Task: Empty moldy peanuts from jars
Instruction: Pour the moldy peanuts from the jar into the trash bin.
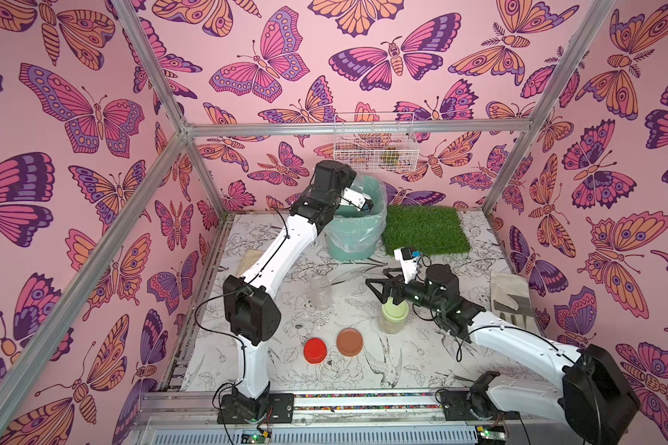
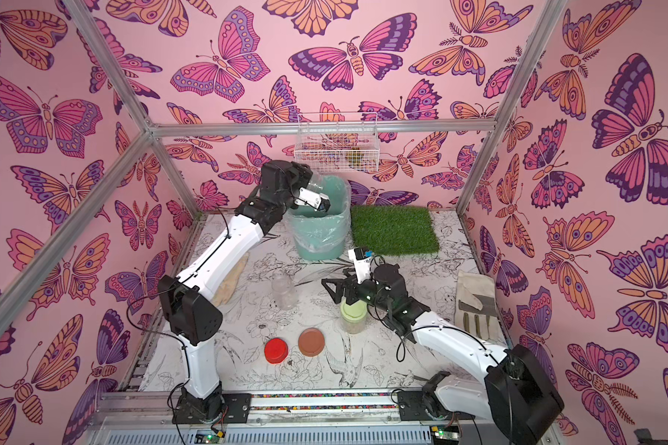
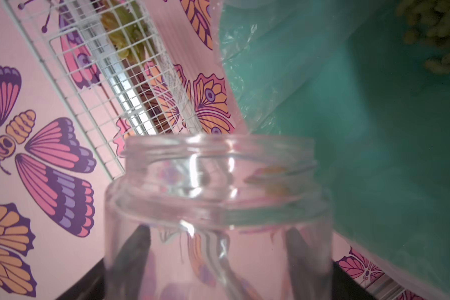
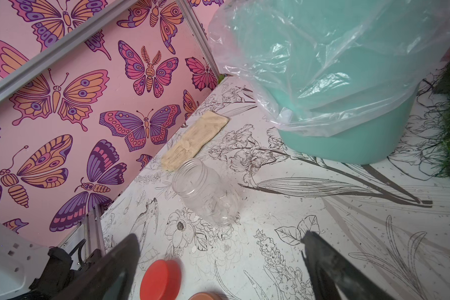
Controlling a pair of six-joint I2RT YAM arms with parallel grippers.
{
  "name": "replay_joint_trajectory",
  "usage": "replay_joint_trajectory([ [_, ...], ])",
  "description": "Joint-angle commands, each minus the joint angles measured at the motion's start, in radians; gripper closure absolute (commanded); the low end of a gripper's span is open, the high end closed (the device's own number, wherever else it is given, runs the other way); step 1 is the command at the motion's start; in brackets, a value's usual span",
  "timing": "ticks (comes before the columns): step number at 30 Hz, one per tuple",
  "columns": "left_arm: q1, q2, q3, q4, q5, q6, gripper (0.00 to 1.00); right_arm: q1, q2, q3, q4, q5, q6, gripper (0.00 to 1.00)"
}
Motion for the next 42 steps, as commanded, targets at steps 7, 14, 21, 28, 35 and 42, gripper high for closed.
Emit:
replay_joint_trajectory([
  [7, 0.062, -0.135, -0.039, -0.002, 0.112, -0.324, 1.00, -0.065, -0.007, 0.078, 0.051, -0.076, 0.164, 0.01],
  [14, 0.083, -0.170, 0.001, 0.029, 0.159, -0.507, 1.00, -0.074, -0.010, 0.093, 0.038, -0.081, 0.159, 0.01],
  [21, 0.061, -0.132, -0.322, 0.136, -0.019, -0.031, 1.00, -0.075, -0.016, 0.082, 0.032, -0.065, 0.150, 0.01],
  [28, 0.057, -0.099, -0.142, 0.139, 0.017, -0.077, 1.00, -0.075, -0.032, 0.069, 0.024, -0.037, 0.138, 0.01],
  [35, 0.056, -0.121, -0.121, 0.140, 0.031, -0.105, 1.00, -0.092, -0.058, 0.132, -0.050, -0.002, 0.074, 0.01],
  [42, 0.063, -0.109, 0.028, 0.198, 0.051, -0.277, 1.00, -0.095, -0.050, 0.137, -0.063, -0.007, 0.084, 0.01],
])
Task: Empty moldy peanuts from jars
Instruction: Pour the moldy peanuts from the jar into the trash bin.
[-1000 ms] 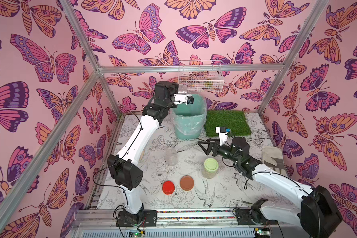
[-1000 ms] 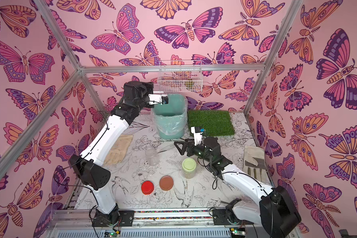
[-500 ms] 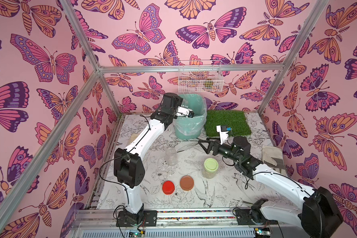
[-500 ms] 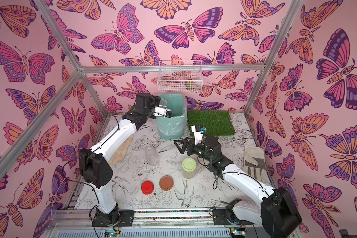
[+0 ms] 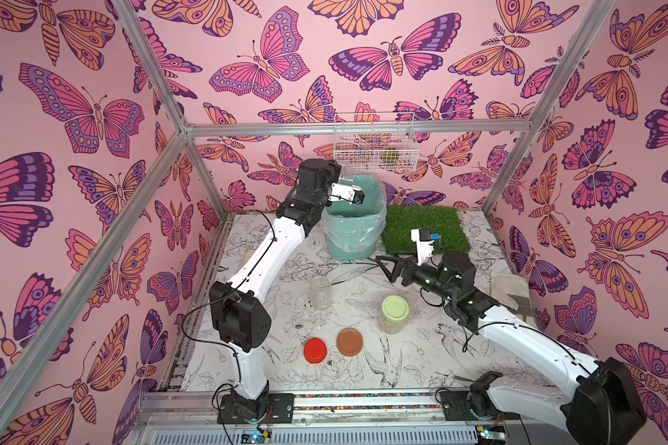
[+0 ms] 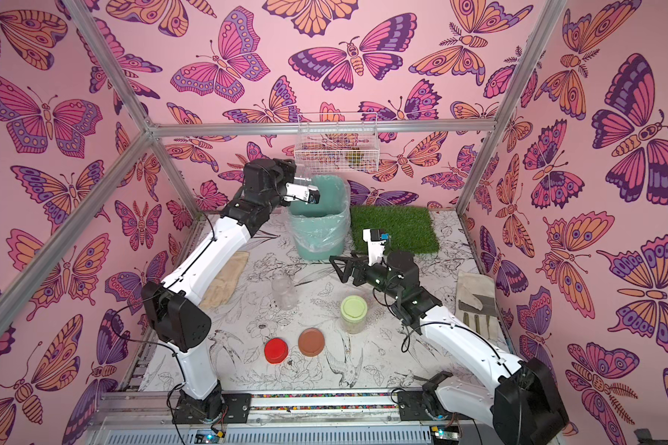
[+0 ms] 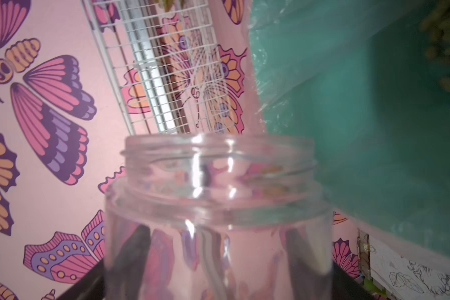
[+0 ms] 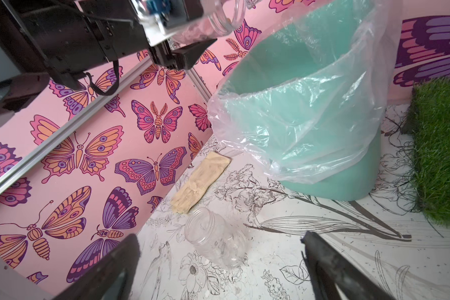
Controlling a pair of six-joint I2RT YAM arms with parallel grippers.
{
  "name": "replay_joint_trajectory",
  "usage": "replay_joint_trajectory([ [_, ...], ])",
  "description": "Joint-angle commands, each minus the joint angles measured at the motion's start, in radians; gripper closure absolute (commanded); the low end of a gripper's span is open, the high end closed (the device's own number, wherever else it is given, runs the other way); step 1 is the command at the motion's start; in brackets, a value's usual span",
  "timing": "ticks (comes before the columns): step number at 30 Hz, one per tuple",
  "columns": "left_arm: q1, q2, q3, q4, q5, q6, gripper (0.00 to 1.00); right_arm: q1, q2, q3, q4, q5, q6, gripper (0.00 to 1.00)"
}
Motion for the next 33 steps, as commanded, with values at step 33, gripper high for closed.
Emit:
replay_joint_trajectory([
  [33, 0.053, -0.102, -0.050, 0.062, 0.038, -0.247, 1.00, -0.006, 0.035, 0.131, -0.125, 0.025, -0.083, 0.00],
])
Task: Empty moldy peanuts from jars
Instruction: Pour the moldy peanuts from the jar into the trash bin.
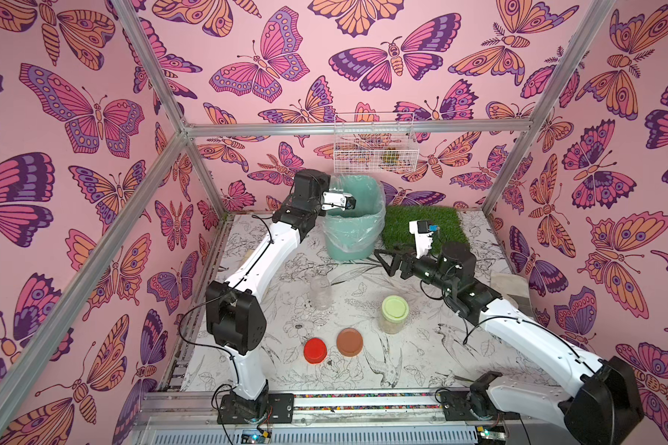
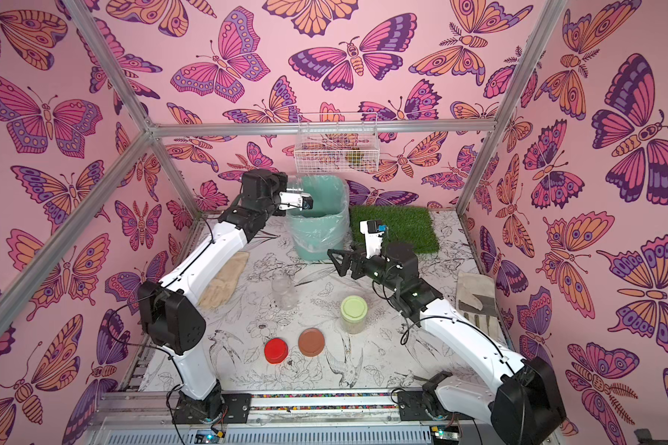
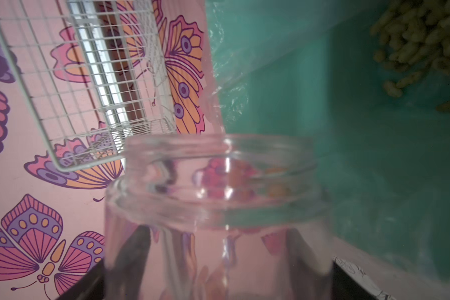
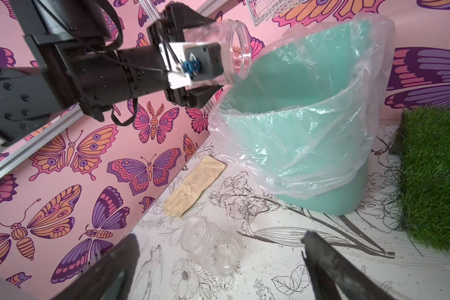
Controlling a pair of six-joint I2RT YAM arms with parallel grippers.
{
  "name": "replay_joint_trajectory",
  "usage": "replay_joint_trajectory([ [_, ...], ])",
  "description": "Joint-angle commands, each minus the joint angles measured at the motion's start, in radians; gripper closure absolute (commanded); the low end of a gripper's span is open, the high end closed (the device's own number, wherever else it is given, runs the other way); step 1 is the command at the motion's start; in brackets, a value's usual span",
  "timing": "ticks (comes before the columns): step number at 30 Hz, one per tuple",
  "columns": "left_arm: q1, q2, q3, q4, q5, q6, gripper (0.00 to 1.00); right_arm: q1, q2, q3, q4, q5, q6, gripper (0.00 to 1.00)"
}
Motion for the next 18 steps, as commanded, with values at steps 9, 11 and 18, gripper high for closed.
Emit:
replay_joint_trajectory([
  [9, -0.011, -0.045, -0.033, 0.070, -0.061, -0.003, 1.00, -0.007, -0.009, 0.015, -0.036, 0.012, -0.014, 0.00],
  [11, -0.020, -0.025, 0.048, 0.038, -0.041, 0.032, 1.00, -0.007, -0.019, 0.015, -0.039, 0.015, -0.016, 0.00],
  [18, -0.023, -0.046, 0.041, 0.112, -0.040, 0.045, 1.00, -0.007, -0.046, -0.019, -0.020, 0.016, 0.007, 0.00],
])
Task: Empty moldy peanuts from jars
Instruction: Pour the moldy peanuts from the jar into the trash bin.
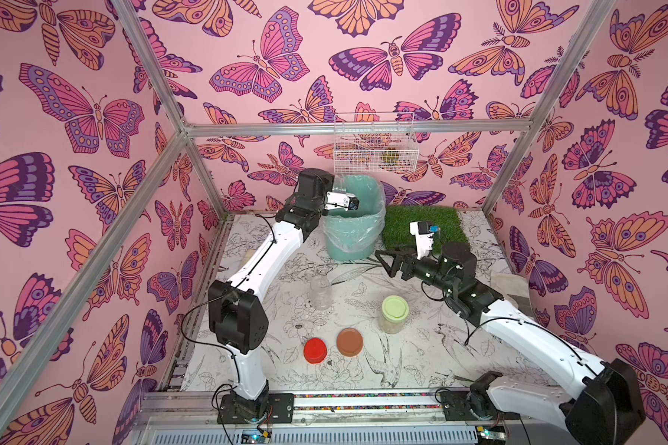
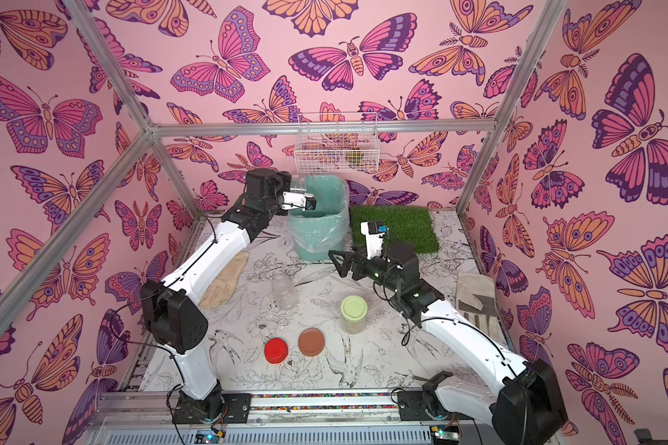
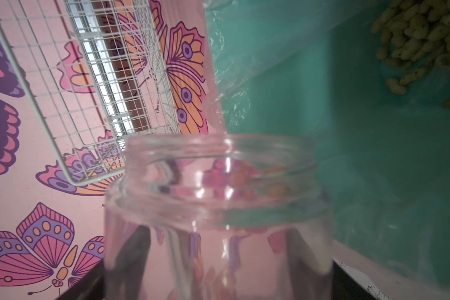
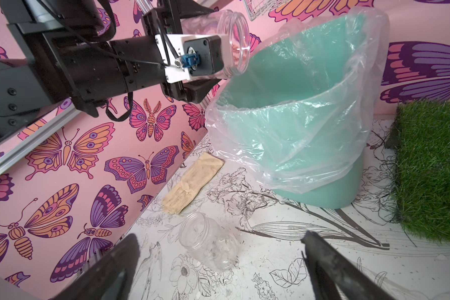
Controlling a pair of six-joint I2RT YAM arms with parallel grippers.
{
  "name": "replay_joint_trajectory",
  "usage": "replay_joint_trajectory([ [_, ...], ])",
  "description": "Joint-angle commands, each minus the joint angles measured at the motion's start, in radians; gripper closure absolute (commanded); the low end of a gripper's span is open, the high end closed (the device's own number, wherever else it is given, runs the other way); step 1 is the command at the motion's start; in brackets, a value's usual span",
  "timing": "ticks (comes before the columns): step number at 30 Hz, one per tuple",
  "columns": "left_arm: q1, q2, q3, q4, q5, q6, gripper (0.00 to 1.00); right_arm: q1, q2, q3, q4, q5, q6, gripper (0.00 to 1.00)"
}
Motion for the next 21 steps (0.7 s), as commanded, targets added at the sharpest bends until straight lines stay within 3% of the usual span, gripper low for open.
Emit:
replay_joint_trajectory([
  [1, 0.002, -0.069, 0.029, 0.118, 0.010, -0.061, 1.00, -0.007, -0.027, -0.020, 0.012, 0.011, 0.010, 0.00],
  [8, 0.057, -0.157, -0.025, 0.152, 0.075, -0.619, 1.00, -0.007, -0.025, -0.033, 0.032, 0.001, 0.030, 0.01],
  [15, 0.167, -0.344, -0.365, 0.414, 0.123, -1.173, 1.00, -0.005, 0.005, -0.025, 0.045, -0.043, 0.044, 0.01],
  [21, 0.296, -0.476, -0.630, 0.599, 0.154, -1.538, 1.00, -0.004, 0.037, -0.018, 0.052, -0.062, 0.073, 0.01],
])
